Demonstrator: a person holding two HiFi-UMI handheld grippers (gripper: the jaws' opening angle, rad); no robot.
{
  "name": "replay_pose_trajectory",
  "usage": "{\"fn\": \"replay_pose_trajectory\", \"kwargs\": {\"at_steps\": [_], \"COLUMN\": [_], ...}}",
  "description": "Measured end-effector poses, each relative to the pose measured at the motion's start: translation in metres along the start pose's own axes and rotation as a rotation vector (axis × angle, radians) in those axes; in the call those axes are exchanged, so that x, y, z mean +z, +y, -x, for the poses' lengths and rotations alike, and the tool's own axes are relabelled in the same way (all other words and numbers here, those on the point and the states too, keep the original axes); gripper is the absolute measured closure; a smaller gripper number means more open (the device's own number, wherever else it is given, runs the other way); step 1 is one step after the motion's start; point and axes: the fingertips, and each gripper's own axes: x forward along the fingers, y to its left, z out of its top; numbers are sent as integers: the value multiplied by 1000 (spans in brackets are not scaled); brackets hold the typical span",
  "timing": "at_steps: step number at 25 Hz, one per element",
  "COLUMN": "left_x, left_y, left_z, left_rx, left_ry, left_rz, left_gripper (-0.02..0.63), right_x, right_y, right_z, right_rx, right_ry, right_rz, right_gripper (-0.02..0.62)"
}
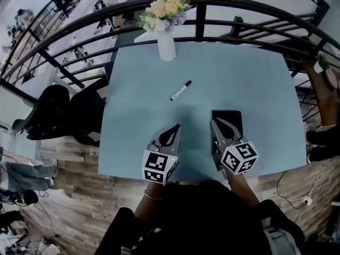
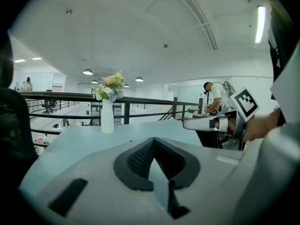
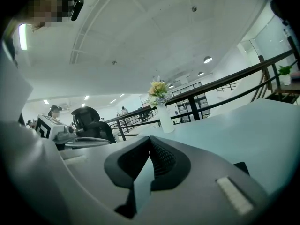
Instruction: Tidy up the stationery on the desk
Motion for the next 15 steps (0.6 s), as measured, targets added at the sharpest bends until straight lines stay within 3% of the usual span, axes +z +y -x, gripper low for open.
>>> {"fn": "replay_pose_trajectory", "kwargs": {"at_steps": [15], "left_x": [5], "left_y": [98], "left_z": [29], "left_rx": [1], "left_ry": [-25], "left_rz": [-20], "left_gripper": [612], "right_x": [-9], "right_y": [37], "right_z": [-76], "right_rx": [-76], "right_ry": [12], "right_rz": [-19], "right_gripper": [588]}}
